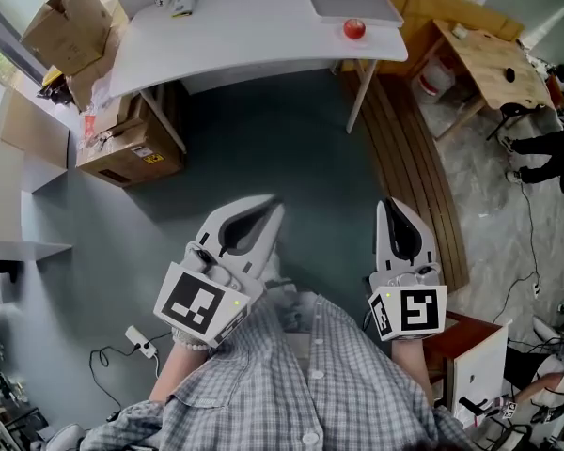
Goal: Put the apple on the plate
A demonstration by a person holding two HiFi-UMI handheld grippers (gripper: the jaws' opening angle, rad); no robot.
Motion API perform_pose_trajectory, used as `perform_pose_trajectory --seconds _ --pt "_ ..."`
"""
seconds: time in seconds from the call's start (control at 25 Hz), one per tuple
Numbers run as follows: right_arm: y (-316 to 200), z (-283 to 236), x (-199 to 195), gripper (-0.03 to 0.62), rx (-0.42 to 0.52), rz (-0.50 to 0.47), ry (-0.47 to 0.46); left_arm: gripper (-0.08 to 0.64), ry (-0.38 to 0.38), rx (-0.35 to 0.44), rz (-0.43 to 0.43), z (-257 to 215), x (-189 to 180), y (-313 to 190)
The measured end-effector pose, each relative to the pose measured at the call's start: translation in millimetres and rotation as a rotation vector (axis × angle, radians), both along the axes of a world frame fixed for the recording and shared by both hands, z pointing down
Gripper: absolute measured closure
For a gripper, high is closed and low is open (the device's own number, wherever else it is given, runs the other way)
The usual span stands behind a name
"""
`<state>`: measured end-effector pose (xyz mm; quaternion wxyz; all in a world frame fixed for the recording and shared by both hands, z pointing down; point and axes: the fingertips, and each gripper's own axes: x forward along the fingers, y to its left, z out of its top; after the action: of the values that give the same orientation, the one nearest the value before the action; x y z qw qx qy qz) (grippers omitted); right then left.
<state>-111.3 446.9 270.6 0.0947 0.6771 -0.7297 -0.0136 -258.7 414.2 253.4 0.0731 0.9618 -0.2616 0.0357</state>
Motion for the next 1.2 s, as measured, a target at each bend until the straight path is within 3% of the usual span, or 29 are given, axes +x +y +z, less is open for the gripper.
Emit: perform_pose_trajectory --seconds 0.6,1.2 --pt "-95.7 -7.0 -32.5 0.561 -0.005 -0.017 0.013 0.551 0.021 -0.007 0.008 -2.5 -22.9 -105.5" --pt "-165.7 -15.6 -52.7 0.561 0.023 -0.004 -0.013 0.551 0.033 0.014 0.070 0.8 -30.6 -185.9"
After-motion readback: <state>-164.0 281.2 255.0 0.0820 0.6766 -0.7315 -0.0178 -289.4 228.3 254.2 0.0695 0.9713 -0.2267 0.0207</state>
